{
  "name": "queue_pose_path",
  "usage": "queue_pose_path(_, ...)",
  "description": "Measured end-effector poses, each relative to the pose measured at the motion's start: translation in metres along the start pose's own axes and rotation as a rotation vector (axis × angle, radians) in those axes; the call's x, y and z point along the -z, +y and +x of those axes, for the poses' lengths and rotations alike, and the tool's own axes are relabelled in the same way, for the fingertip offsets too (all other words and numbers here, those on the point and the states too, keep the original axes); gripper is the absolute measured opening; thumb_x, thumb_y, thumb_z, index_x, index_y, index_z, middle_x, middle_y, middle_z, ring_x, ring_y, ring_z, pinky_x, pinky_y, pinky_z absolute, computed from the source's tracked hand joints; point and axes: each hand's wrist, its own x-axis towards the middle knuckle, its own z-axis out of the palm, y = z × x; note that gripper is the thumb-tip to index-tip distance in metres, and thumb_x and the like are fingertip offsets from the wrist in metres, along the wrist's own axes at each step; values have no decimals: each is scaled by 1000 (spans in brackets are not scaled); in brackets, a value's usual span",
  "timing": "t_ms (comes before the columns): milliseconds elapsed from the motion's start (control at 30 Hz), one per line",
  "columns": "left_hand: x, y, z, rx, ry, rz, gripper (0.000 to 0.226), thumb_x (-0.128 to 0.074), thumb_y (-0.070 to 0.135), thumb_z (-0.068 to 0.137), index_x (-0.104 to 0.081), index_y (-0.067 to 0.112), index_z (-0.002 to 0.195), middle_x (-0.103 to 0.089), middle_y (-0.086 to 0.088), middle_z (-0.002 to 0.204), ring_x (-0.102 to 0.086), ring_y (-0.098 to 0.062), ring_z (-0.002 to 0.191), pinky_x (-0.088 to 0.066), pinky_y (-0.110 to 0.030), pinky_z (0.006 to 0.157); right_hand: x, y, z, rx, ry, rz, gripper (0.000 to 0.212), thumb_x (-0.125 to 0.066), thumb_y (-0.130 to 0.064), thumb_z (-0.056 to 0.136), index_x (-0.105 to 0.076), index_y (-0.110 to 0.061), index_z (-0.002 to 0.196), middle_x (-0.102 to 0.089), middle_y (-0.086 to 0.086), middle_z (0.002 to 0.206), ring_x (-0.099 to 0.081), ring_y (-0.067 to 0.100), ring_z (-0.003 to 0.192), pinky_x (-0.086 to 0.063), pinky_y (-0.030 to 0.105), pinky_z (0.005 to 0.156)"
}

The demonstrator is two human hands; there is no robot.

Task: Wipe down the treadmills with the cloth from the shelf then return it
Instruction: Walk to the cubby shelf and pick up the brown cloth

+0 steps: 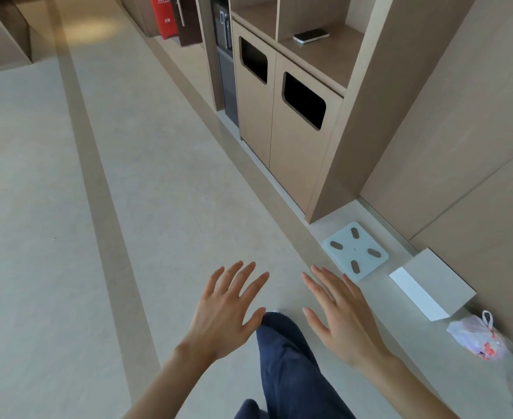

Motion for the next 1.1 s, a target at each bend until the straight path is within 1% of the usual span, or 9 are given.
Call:
queue_pose_path(133, 10, -22, 61, 9, 20, 9, 53, -38, 48, 89, -52, 24, 135, -55, -4, 135, -53, -27, 123, -42, -48, 101, 7, 29, 61, 20, -57, 18, 56, -31, -50, 92, -60, -19, 128, -59, 2, 131, -59, 20, 118, -47, 44, 95)
queue_pose_path(267, 23, -43, 134, 29, 54, 19, 53, -38, 49, 90, -51, 25, 135, -55, -3, 134, -52, -27, 124, -41, -48, 102, 29, 62, 136, 43, -77, 8, 67, -12, -56, 96, -61, -21, 127, -59, 1, 132, -59, 20, 118, -48, 45, 96)
queue_pose_path(400, 34, -54, 194, 55, 118, 2, 52, -37, 49, 92, -49, 25, 137, -53, -2, 136, -48, -26, 128, -36, -47, 106, 47, 89, 195, 65, -19, 42, 54, -32, -51, 96, -55, -19, 133, -53, 2, 138, -54, 21, 124, -39, 48, 106)
queue_pose_path(500, 40, -61, 236, 79, 160, -33, 51, -37, 48, 92, -49, 25, 136, -53, -2, 136, -45, -26, 130, -32, -46, 107, 55, 104, 235, 82, 31, 70, 59, -26, -51, 96, -59, -16, 129, -58, 5, 133, -58, 23, 118, -43, 51, 101)
queue_pose_path(667, 36, -78, 275, 69, 174, -58, 49, -37, 47, 93, -50, 25, 135, -52, -2, 137, -43, -27, 132, -28, -47, 109, 47, 119, 274, 76, 110, 79, 52, -39, -44, 89, -60, -15, 128, -59, 5, 131, -58, 24, 118, -45, 50, 99)
queue_pose_path(867, 21, -116, 310, 15, 122, -58, 48, -38, 46, 92, -53, 25, 133, -53, -2, 137, -45, -27, 131, -30, -49, 108, 21, 130, 310, 60, 165, 27, 57, -25, -49, 97, -61, -18, 127, -60, 3, 130, -54, 21, 121, -44, 42, 94)
queue_pose_path(933, 20, -133, 327, -7, 102, -58, 48, -38, 47, 92, -53, 26, 133, -53, -2, 137, -45, -27, 130, -32, -50, 107, 14, 131, 327, 60, 212, -36, 46, -44, -45, 90, -64, -19, 123, -63, 3, 126, -46, 17, 119, -44, 38, 90)
queue_pose_path(1000, 22, -151, 347, -41, 92, -66, 48, -38, 47, 92, -52, 26, 133, -53, -1, 137, -46, -27, 130, -35, -51, 106, 11, 130, 348, 38, 211, -66, 50, -61, -43, 76, -66, -20, 120, -65, 3, 123, -41, 20, 118, -47, 39, 85)
queue_pose_path(1100, 30, -181, 379, -104, 88, -62, 48, -37, 46, 92, -53, 26, 132, -54, -1, 136, -48, -27, 128, -37, -51, 104, 8, 125, 383, 7, 222, -96, 45, -55, -42, 81, -67, -20, 119, -65, 3, 122, -51, 18, 117, -48, 38, 85)
